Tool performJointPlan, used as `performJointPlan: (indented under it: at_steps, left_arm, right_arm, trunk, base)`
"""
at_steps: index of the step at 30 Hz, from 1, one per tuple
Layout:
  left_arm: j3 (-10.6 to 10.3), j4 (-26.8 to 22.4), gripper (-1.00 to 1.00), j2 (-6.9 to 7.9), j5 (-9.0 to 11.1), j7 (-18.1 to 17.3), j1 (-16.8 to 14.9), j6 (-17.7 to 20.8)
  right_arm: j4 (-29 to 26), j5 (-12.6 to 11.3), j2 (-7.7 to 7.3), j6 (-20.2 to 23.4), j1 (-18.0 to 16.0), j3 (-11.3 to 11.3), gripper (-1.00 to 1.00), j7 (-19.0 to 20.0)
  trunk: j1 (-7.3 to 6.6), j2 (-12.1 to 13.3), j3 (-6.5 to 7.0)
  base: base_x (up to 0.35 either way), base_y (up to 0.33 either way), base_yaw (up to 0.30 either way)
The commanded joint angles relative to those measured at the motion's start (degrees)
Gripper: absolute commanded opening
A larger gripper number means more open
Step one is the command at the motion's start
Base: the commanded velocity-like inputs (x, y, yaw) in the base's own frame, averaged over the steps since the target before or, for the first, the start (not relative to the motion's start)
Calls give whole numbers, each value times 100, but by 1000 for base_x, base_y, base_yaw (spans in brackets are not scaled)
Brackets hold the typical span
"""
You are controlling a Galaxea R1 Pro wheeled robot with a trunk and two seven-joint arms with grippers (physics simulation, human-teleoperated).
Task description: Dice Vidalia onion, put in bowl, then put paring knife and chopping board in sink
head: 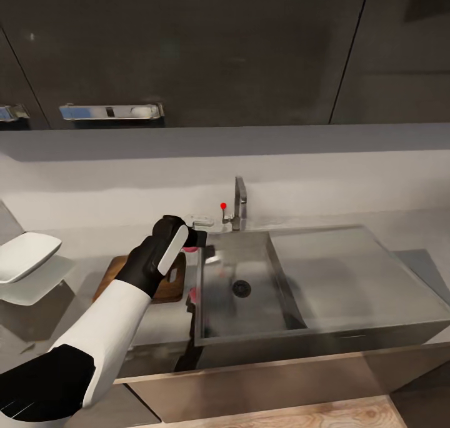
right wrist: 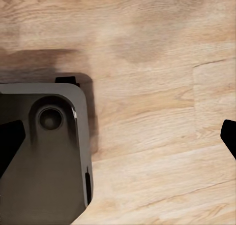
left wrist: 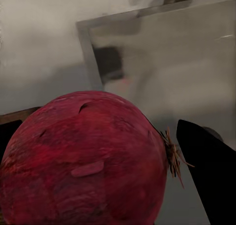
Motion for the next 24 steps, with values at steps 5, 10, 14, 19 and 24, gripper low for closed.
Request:
performJointPlan:
  at_steps: [5,10,14,19,24]
  left_arm:
    - [-9,-13,-100,1,58,60,-1,15]
    - [-9,-18,-100,1,58,60,0,15]
    - [-9,-18,-100,1,58,60,0,15]
    - [-9,-24,-100,1,58,60,0,15]
    - [-9,-7,-100,1,58,60,0,15]
  right_arm:
    - [11,54,10,-21,-6,-33,100,-32]
    - [11,53,11,-17,-6,-32,100,-32]
    - [11,53,11,-8,-6,-32,100,-32]
    - [15,53,11,1,-6,-32,100,-32]
    - [17,53,11,3,-6,-32,100,-32]
  trunk:
    - [3,-11,-11]
    - [3,-11,-11]
    - [3,-11,-11]
    - [3,-11,-11]
    - [3,-11,-11]
  base:
    - [0,3,10]
    - [0,1,190]
    - [0,0,265]
    - [0,0,280]
    - [0,0,282]
